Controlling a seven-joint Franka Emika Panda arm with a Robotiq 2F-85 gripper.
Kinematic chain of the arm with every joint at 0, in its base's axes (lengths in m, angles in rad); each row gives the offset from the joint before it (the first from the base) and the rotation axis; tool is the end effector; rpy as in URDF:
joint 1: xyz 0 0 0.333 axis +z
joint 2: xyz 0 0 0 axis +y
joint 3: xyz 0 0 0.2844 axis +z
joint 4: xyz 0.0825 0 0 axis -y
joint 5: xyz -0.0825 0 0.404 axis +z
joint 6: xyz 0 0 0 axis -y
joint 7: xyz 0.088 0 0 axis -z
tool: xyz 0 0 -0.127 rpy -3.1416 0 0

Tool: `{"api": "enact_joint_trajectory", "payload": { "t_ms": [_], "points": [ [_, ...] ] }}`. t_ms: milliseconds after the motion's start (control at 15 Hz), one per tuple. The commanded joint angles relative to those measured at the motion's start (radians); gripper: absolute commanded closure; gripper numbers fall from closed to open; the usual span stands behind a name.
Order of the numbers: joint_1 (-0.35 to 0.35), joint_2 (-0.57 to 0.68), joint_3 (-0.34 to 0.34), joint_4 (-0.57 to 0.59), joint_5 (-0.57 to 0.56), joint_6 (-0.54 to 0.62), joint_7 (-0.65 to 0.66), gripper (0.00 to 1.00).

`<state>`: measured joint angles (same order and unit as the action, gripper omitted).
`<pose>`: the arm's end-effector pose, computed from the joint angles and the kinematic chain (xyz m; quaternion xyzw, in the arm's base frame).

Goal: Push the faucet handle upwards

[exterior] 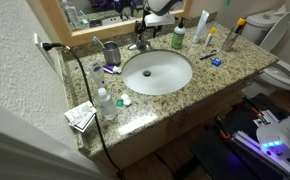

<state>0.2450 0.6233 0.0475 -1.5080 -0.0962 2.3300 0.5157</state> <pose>0.7016 0.2033 0.2642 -0.9909 0.0872 -0.1013 0.0165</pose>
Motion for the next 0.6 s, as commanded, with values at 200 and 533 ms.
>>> {"api": "enact_joint_trajectory", "payload": {
  "t_ms": [200, 533],
  "points": [
    [0.024, 0.03, -0.022, 0.046, 0.019, 0.018, -0.007, 0.61],
    [0.008, -0.023, -0.001, 0.01, 0.07, -0.039, -0.032, 0.93]
  ]
}}
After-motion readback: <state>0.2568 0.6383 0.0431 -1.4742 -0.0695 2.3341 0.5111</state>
